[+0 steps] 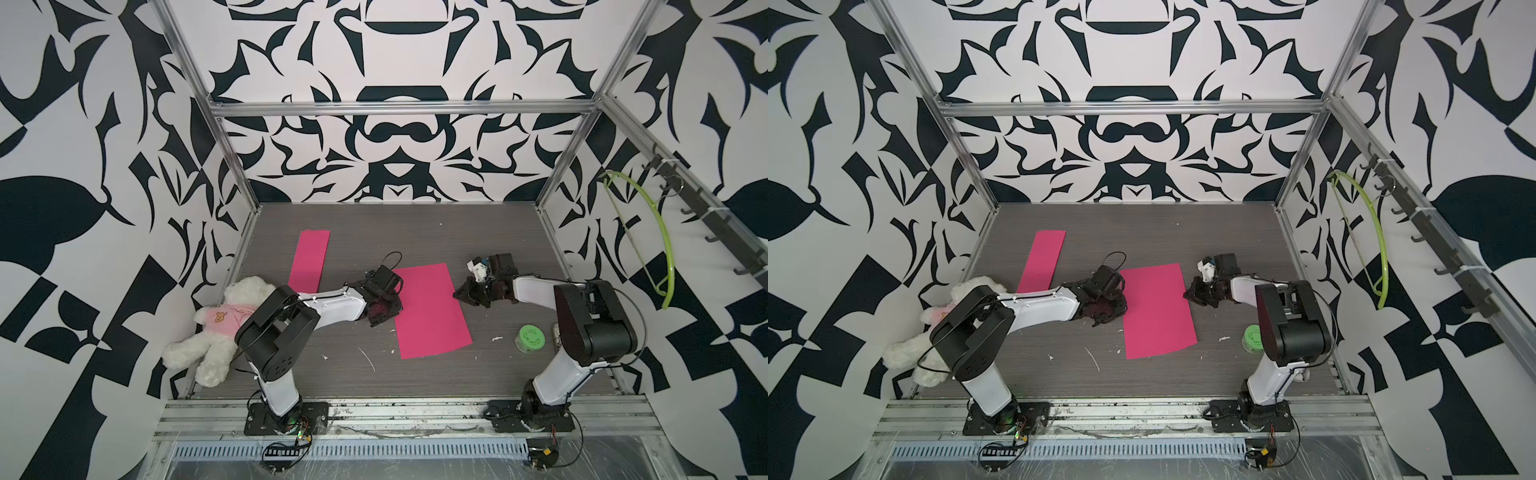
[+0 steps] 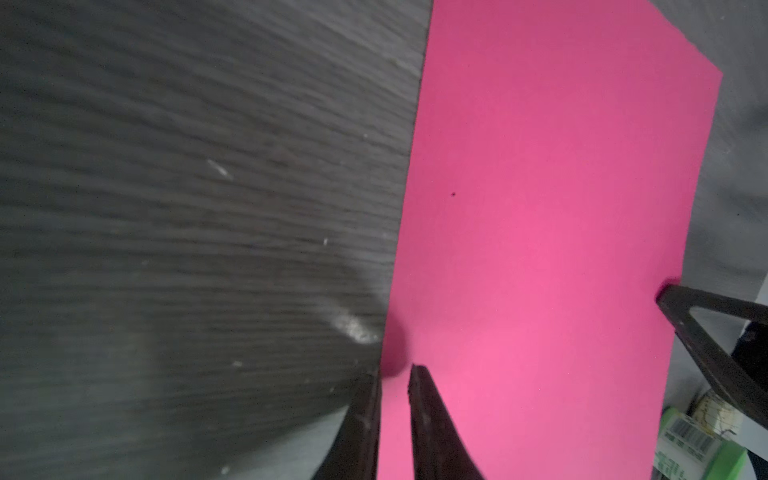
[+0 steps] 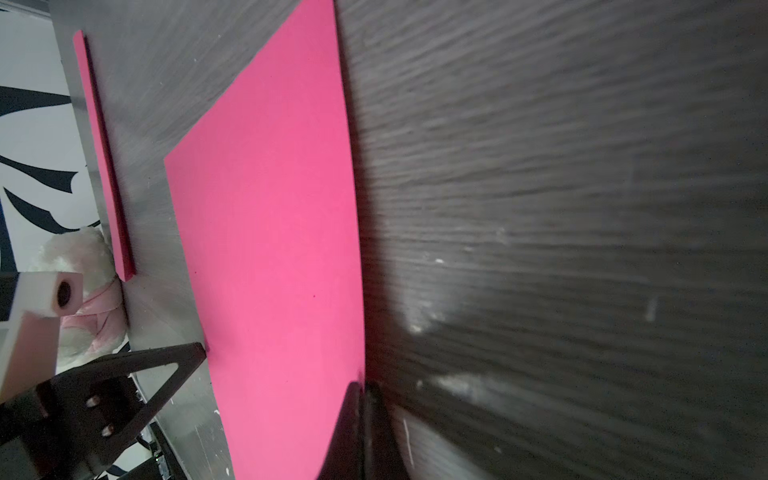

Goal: Fold the rectangular paper in half along the long edge
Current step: Fold the paper at the center of the board.

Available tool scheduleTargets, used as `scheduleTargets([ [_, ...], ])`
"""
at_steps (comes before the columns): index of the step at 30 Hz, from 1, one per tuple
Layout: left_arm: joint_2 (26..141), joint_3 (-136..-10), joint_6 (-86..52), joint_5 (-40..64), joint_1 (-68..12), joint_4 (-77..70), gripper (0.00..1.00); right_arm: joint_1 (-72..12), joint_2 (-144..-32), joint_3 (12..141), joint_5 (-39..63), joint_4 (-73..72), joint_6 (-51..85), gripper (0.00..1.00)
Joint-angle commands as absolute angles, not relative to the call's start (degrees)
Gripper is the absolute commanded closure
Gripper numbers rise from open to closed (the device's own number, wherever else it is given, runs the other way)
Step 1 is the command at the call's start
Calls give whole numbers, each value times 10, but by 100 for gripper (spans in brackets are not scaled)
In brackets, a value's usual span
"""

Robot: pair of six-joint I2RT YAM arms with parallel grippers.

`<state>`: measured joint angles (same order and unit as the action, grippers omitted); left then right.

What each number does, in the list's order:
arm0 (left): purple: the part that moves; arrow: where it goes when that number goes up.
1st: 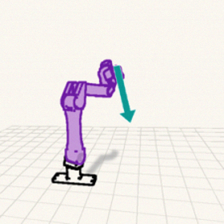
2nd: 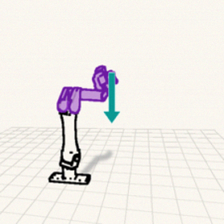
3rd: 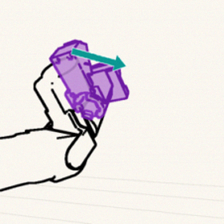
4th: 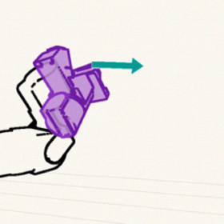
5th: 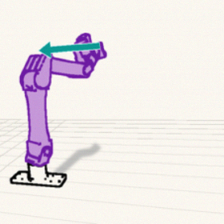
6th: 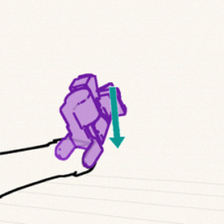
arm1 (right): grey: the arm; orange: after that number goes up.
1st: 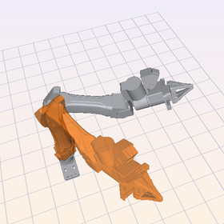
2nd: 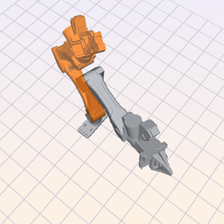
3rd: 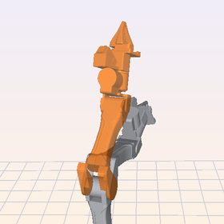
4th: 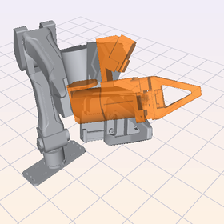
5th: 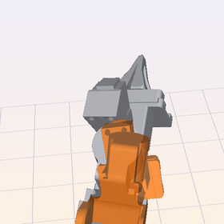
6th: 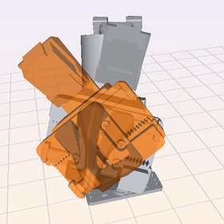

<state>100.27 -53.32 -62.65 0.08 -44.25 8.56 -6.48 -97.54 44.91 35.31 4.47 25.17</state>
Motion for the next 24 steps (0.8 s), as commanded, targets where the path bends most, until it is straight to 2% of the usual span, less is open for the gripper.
scheduleTargets([
  [1,1032,-517,-626,4,-440,122,85,-68,-947,451,348,48,252,100],
  [14,1041,-519,-621,3,-440,131,98,-91,-894,472,330,88,253,100],
  [24,1049,-512,-625,16,-440,109,100,-224,-871,519,204,129,288,100],
])
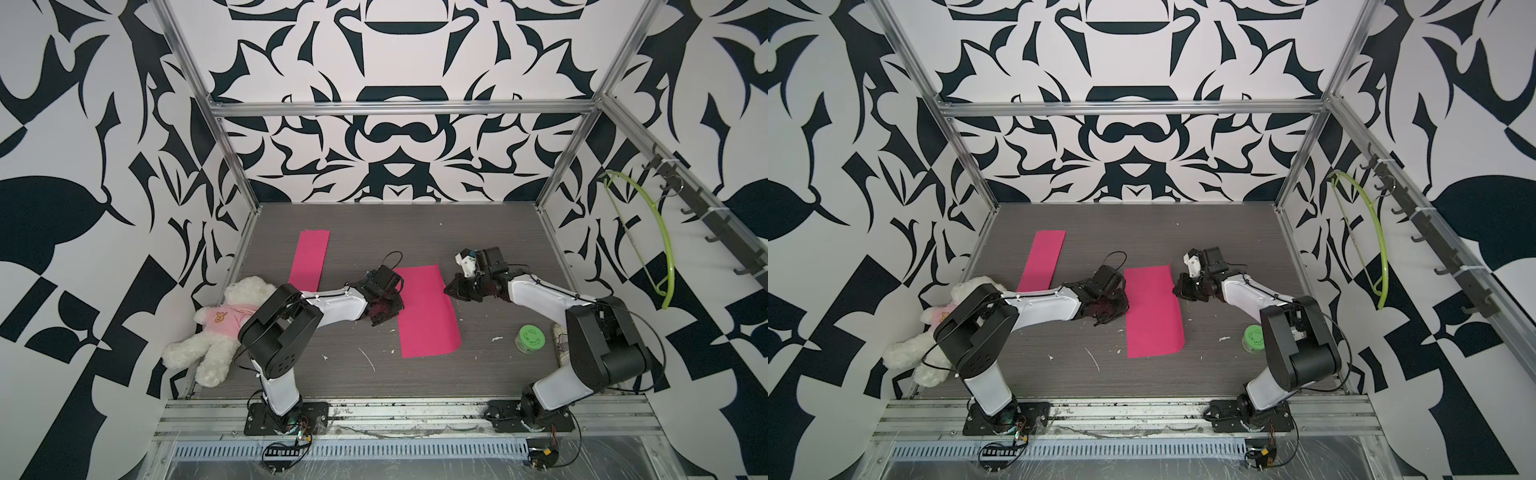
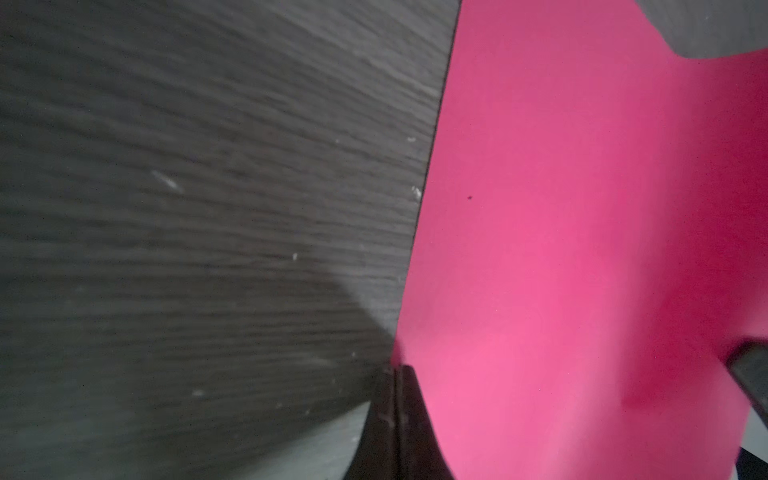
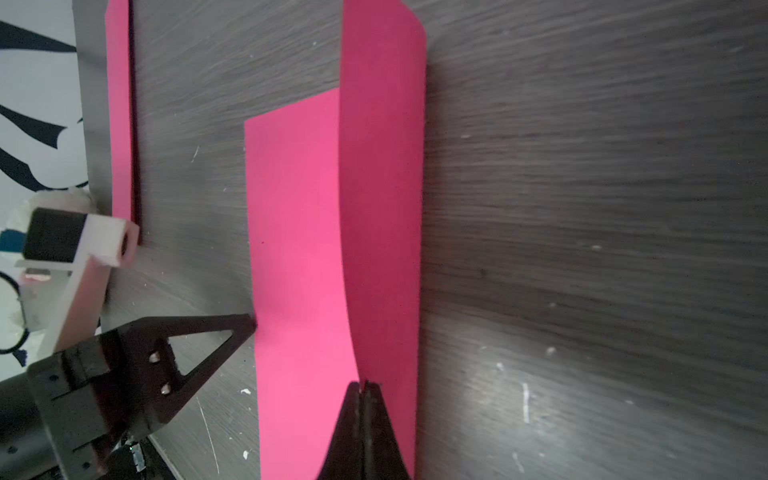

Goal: Fold the rectangular paper in half along the long edge
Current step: Fold the paper at the center of the board.

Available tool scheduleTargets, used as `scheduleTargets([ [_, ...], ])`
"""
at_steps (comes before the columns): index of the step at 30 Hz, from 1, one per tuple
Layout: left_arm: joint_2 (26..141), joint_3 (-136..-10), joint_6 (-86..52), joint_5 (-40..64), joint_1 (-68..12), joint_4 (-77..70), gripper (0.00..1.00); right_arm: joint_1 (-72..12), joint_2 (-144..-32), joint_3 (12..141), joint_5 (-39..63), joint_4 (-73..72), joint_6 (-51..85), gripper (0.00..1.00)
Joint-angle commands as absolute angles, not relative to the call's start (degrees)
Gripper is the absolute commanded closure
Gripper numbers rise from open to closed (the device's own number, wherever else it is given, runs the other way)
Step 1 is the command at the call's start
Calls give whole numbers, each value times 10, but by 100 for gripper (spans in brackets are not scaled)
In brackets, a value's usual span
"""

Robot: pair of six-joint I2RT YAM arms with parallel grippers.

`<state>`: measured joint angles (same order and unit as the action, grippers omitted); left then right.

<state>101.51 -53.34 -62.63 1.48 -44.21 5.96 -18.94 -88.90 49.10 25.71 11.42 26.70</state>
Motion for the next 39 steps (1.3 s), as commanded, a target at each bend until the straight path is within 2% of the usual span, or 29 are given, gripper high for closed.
scheduleTargets([
  [1,1049,-510,-626,18,-440,104,100,-241,-874,524,194,126,295,100],
  [9,1042,-484,-636,36,-433,66,100,-333,-916,542,148,68,372,100],
  [16,1038,-470,-639,42,-429,55,100,-372,-969,544,145,-5,441,100],
  [26,1034,-464,-640,41,-428,54,100,-388,-1005,535,137,-74,498,100],
  [39,1033,-463,-641,39,-428,58,100,-388,-1029,528,124,-91,509,100],
])
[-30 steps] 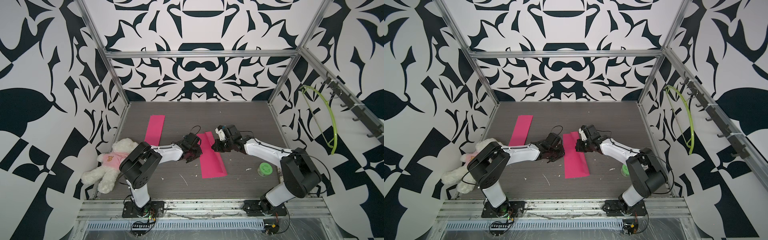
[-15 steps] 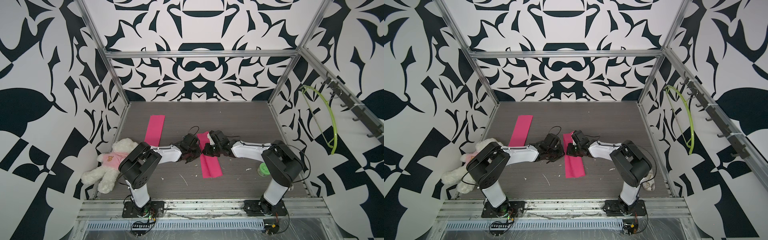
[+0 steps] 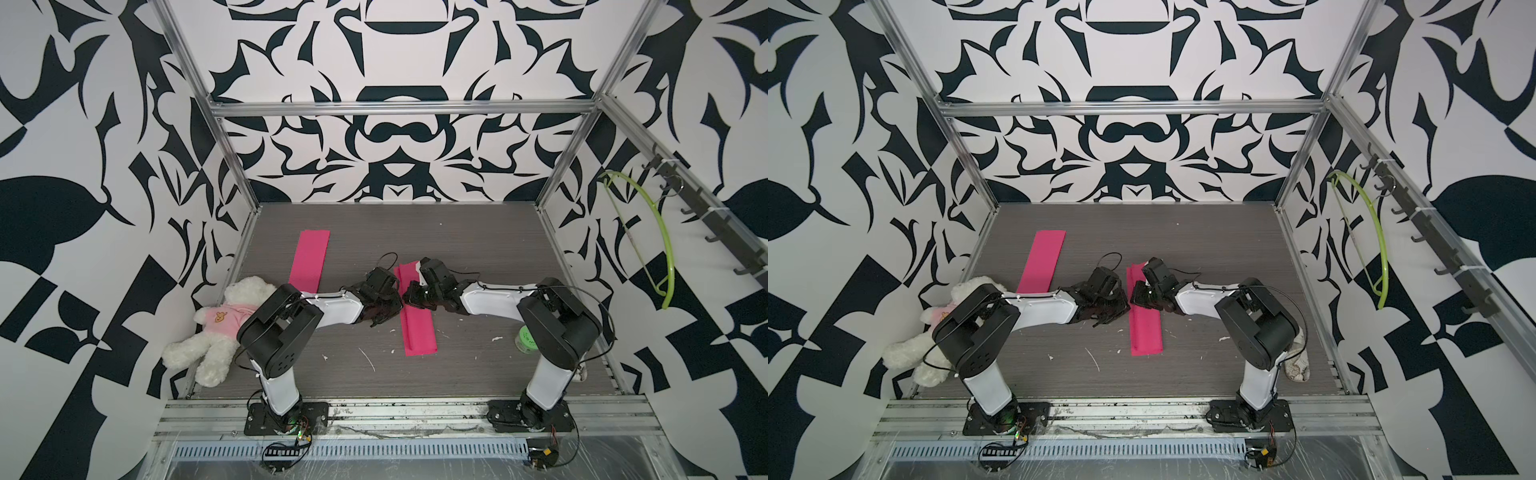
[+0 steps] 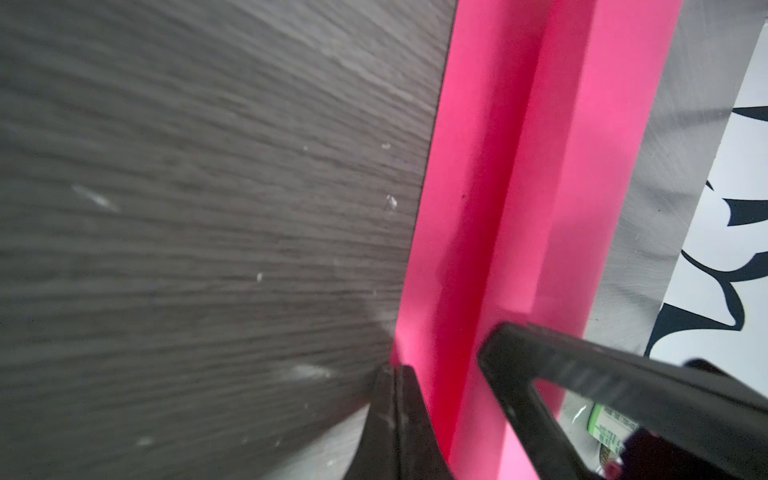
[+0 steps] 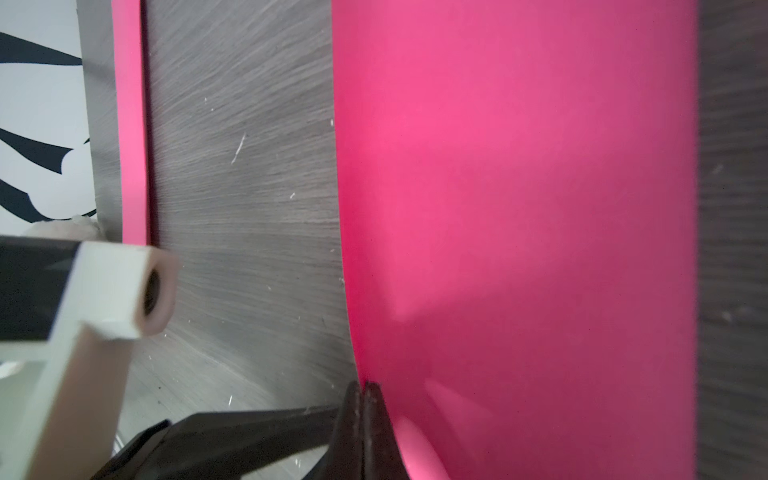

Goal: Fold the rectangular paper in half along the long edge
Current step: Fold the paper at the center of the board.

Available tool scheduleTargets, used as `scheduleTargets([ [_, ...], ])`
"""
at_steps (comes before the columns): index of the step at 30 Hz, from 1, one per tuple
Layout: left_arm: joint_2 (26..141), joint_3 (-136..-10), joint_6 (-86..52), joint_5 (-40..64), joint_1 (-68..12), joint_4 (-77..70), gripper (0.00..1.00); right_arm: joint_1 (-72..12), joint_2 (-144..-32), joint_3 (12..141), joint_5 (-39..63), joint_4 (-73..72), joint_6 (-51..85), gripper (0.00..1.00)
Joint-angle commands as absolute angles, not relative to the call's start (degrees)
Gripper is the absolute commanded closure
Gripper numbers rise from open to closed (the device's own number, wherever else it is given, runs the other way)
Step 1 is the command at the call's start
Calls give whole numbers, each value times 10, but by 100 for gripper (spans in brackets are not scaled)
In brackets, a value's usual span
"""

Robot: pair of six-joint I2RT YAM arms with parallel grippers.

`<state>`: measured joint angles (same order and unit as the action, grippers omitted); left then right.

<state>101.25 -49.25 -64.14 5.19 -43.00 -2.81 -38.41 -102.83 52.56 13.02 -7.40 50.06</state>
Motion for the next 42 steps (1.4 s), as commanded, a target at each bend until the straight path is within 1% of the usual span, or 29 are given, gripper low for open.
scheduleTargets([
  [1,1032,-463,-641,39,-428,57,100,-388,-1031,528,123,-92,508,100],
  [23,1021,-454,-643,35,-426,59,100,-388,-1051,514,119,-93,511,100],
  [29,997,-448,-644,15,-426,73,100,-388,-1052,509,119,-93,509,88],
  [30,992,-447,-644,8,-425,77,98,-388,-1052,509,119,-93,509,86],
  [32,976,-444,-645,-9,-424,89,92,-388,-1053,508,119,-93,507,83],
  [34,964,-439,-645,-19,-421,95,90,-388,-1054,508,121,-94,507,80],
  [37,954,-434,-643,-22,-413,99,89,-388,-1056,508,126,-97,507,78],
  [40,953,-431,-641,-20,-408,100,89,-388,-1057,506,131,-102,508,74],
  [42,953,-431,-639,-18,-408,99,88,-388,-1056,505,138,-109,511,73],
])
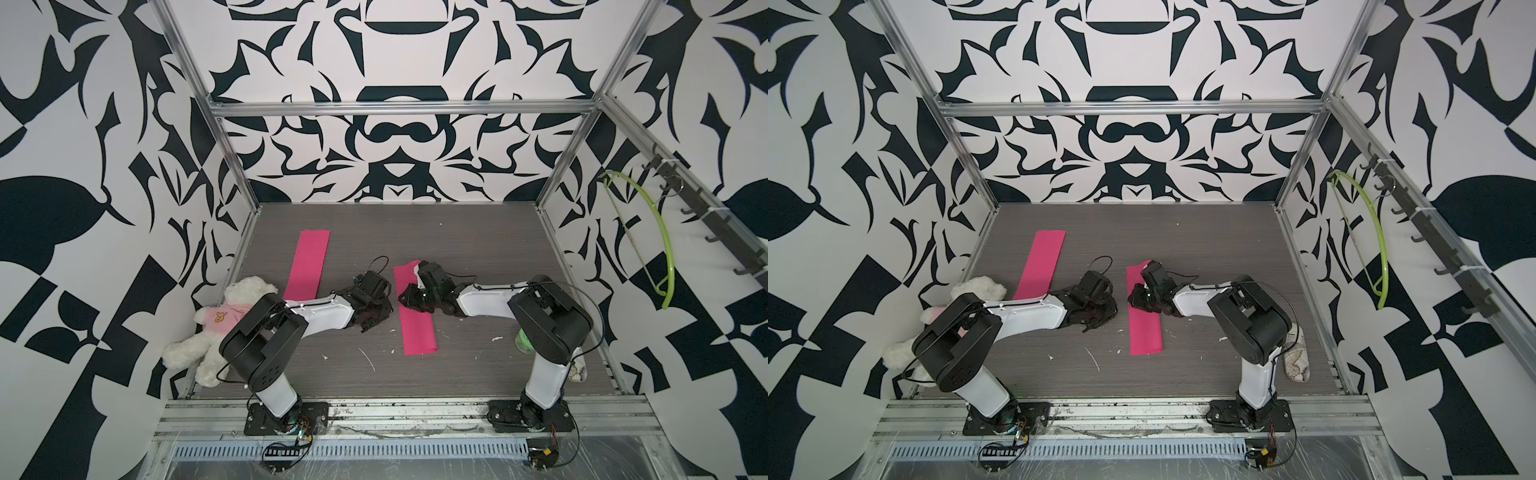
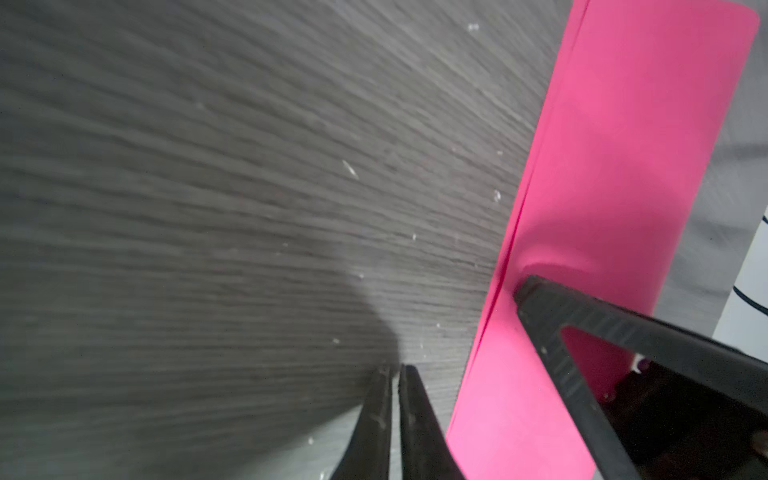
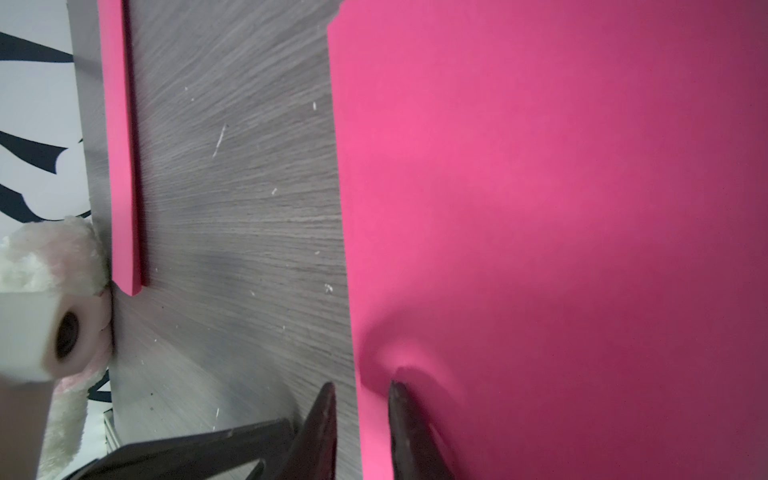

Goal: Fold the rectangular paper in half along the long edge
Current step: Fold the paper at the center of the board.

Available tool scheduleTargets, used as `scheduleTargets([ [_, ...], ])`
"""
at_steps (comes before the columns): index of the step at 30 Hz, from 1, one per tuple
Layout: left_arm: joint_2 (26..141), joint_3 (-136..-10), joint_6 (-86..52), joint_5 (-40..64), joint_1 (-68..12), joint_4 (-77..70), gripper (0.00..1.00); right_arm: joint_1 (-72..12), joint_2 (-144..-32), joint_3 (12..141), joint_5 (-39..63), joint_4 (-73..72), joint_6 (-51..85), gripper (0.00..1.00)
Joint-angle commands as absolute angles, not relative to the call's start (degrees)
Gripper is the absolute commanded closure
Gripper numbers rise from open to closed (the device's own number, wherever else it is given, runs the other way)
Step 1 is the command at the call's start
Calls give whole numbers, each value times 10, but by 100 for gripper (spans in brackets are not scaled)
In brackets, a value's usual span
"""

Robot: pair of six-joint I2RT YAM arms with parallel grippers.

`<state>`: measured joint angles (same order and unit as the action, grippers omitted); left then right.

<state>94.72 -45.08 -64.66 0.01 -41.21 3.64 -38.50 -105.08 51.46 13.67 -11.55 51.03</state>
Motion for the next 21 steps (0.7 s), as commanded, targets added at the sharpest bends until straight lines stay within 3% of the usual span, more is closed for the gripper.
scheduleTargets([
  [1,954,-432,-639,-16,-408,96,88,-388,-1056,505,143,-113,511,74],
  [11,968,-439,-637,-1,-408,83,92,-388,-1042,502,176,-132,506,87],
  [21,985,-441,-640,11,-408,70,93,-387,-1040,497,194,-141,506,91],
])
